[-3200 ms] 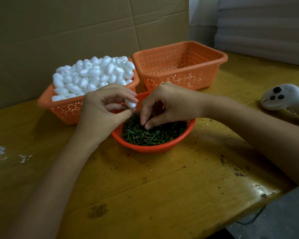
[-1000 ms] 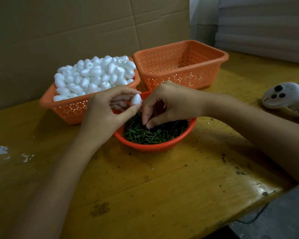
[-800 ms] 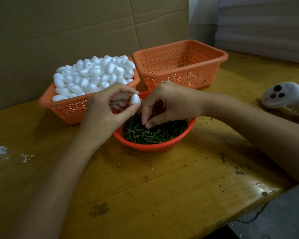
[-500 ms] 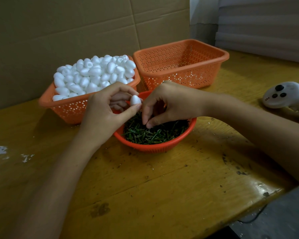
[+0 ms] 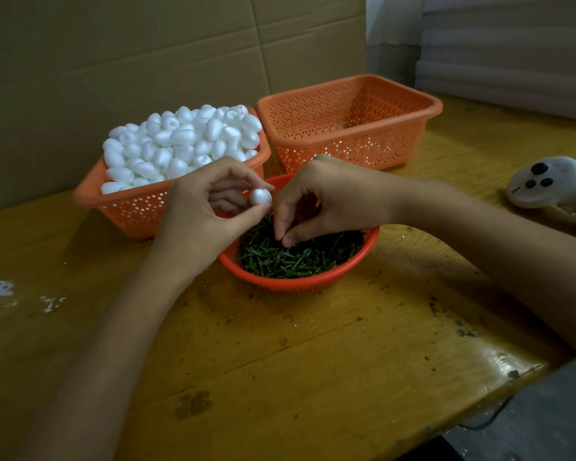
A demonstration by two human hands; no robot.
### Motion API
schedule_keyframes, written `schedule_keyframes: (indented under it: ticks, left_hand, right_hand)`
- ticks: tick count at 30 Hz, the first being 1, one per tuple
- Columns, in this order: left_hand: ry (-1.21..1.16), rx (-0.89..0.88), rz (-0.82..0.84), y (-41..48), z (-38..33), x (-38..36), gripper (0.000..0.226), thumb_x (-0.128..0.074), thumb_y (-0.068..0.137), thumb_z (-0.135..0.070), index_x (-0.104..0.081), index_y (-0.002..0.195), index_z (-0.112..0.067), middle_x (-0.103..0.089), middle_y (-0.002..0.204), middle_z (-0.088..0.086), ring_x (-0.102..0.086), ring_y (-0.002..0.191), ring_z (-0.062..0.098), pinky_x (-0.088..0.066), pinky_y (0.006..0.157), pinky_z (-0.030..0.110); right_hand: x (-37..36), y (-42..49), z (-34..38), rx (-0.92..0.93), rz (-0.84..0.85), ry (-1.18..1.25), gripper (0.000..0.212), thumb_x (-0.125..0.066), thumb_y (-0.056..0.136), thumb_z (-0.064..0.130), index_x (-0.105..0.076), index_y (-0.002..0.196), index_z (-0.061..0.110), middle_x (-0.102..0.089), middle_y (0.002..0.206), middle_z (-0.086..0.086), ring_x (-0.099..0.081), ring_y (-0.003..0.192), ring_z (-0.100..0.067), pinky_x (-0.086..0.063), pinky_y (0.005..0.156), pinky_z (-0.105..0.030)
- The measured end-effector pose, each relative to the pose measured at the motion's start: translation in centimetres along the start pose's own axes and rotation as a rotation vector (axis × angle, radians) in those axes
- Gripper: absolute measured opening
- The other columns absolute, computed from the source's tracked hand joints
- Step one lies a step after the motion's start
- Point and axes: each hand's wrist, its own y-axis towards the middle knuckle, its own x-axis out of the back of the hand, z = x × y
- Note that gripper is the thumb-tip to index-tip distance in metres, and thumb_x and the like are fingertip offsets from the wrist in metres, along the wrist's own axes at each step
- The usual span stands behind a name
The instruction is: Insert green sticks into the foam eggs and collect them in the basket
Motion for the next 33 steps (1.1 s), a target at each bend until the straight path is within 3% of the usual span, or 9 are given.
schedule_keyframes:
  ticks: [9,15,23,33]
  left_hand:
    - [0.001,-0.005,0.022,0.05,0.22,0.19,0.027,-0.087,0.083,-0.002,-0.076,0.099,-0.021,-0.08,0.108,-0.003,-0.078,0.092,0.02,-0.064,0.081,0.038]
    - [0.007,-0.007,0.023,0.08,0.15,0.14,0.027,-0.087,0.082,0.0,-0.078,0.1,-0.019,-0.08,0.107,-0.003,-0.077,0.09,0.02,-0.062,0.078,0.032]
    - [0.007,-0.011,0.01,0.11,0.03,-0.07,0.023,-0.086,0.081,0.004,-0.08,0.1,-0.009,-0.079,0.105,0.005,-0.075,0.09,0.03,-0.061,0.074,0.033]
    - [0.019,-0.029,0.015,0.15,0.22,0.08,0.024,-0.087,0.081,0.002,-0.08,0.1,-0.011,-0.079,0.106,0.003,-0.073,0.091,0.03,-0.059,0.073,0.029]
  right_hand:
    - [-0.03,0.12,-0.02,-0.004,-0.001,0.002,0.012,-0.084,0.087,0.024,-0.081,0.098,0.022,-0.079,0.093,0.013,-0.071,0.09,0.003,-0.051,0.085,-0.019]
    - [-0.03,0.09,0.06,-0.002,0.003,-0.003,0.013,-0.084,0.087,0.023,-0.081,0.099,0.021,-0.079,0.094,0.012,-0.071,0.09,0.002,-0.052,0.086,-0.023]
    - [-0.06,0.08,0.0,-0.005,-0.002,-0.012,0.012,-0.084,0.086,0.025,-0.081,0.098,0.023,-0.079,0.094,0.012,-0.072,0.09,0.001,-0.053,0.088,-0.027]
    - [-0.07,0.11,-0.08,0.002,-0.001,-0.005,0.013,-0.085,0.086,0.025,-0.081,0.098,0.022,-0.078,0.093,0.013,-0.071,0.088,0.003,-0.05,0.084,-0.018]
